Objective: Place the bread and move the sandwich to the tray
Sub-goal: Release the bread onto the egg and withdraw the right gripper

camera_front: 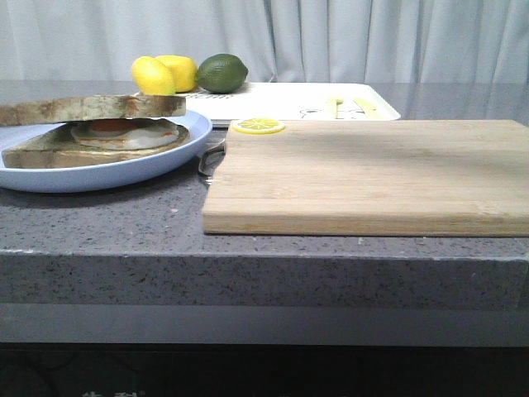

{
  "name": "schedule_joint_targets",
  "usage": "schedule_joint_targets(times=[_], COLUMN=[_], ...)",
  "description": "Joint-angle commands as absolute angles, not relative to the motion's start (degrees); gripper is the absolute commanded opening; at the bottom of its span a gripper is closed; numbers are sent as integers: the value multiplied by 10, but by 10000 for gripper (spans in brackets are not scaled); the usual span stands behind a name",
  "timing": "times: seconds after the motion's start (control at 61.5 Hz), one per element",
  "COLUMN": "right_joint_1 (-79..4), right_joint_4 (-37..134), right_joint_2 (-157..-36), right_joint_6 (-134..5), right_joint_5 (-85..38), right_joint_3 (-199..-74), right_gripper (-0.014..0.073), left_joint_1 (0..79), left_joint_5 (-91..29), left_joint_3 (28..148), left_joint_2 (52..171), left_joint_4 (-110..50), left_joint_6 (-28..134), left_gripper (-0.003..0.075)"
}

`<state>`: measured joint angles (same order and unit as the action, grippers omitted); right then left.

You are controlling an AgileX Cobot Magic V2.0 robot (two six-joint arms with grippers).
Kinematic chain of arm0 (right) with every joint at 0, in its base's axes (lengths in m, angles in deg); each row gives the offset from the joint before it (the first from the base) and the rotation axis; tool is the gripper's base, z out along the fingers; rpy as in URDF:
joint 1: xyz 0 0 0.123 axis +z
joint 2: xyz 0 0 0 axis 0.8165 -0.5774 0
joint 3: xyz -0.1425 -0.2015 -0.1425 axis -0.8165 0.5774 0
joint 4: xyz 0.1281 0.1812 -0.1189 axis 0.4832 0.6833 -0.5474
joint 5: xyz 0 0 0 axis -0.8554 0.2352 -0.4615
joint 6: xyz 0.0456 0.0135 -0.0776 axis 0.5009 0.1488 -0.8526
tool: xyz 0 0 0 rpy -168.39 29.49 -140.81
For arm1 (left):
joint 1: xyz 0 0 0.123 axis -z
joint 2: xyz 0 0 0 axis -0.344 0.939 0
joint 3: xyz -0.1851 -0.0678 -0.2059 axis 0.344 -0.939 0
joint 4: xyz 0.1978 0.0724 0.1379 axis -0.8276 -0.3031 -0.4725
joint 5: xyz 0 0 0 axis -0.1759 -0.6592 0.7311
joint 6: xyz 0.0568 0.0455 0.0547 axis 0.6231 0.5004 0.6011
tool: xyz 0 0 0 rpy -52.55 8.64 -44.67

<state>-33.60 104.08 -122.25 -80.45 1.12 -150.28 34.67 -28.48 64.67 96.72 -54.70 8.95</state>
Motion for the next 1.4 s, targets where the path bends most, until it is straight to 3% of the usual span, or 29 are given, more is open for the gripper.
schedule_joint_targets(times=[0.0, 0.114, 0.26, 0.407, 0.667, 0.879, 0.96, 1.058, 1.155, 1.204, 1.383], right_joint_1=[-356, -382, -412, -420, -420, -420, -420, -420, -420, -420, -420], right_joint_4=[983, 933, 875, 697, 382, 359, 359, 359, 359, 359, 360], right_joint_2=[-1168, -1135, -1098, -1056, -945, -813, -758, -702, -670, -659, -652], right_joint_6=[-814, -814, -800, -681, -442, -429, -429, -429, -429, -429, -429], right_joint_5=[63, 130, 185, 184, 98, -33, -72, -102, -111, -110, -106], right_joint_3=[-1520, -1520, -1520, -1520, -1415, -1247, -1187, -1133, -1100, -1091, -1083], right_gripper=[56, -71, -60, -60, -60, -60, -60, -60, -60, -60, -60], left_joint_1=[350, 350, 350, 350, 350, 350, 350, 350, 350, 350, 350], left_joint_5=[-240, -240, -240, -240, -240, -240, -240, -237, -227, -220, -227], left_joint_3=[669, 669, 669, 669, 669, 669, 669, 669, 669, 669, 677], left_joint_2=[967, 967, 967, 967, 967, 967, 967, 971, 984, 993, 1039], left_joint_4=[-546, -546, -546, -546, -546, -546, -549, -553, -553, -553, -550], left_joint_6=[89, 89, 89, 89, 89, 89, 89, 89, 89, 89, 88], left_gripper=[175, 175, 174, 174, 174, 186, 275, 502, 656, 686, 657])
